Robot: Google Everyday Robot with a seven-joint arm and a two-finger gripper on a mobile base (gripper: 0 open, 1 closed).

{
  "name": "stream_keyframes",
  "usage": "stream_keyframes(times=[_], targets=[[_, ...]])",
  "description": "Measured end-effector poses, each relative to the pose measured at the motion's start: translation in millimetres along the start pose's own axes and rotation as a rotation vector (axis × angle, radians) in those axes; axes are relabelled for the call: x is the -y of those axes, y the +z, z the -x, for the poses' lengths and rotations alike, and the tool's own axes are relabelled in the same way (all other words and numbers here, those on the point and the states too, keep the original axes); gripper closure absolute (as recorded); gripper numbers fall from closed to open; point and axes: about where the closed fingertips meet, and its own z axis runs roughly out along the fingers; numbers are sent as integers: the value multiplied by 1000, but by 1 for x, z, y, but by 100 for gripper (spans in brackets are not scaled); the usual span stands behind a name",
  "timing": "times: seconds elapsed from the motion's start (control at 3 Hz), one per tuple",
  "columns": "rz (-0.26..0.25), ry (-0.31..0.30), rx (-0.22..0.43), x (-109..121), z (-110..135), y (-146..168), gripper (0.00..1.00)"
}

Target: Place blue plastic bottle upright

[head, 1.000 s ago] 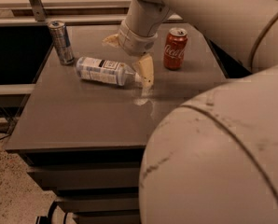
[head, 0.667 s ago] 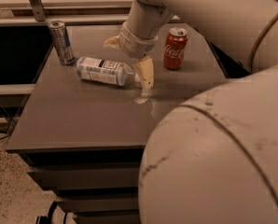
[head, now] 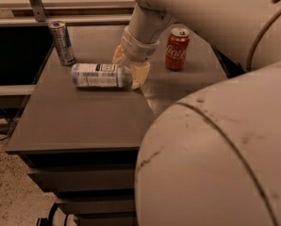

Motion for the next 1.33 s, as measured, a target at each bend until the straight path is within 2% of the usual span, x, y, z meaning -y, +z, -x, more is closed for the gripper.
stream_keyframes(times=[0.33,0.67,1.0,1.33], targets=[[-7,2,-4,0,-2,2,62],[-29,1,-6,0,-1,5,77],[-96,-42,-29,-4,-1,10,87],[-175,-139,-75,-10,-8,18,77]])
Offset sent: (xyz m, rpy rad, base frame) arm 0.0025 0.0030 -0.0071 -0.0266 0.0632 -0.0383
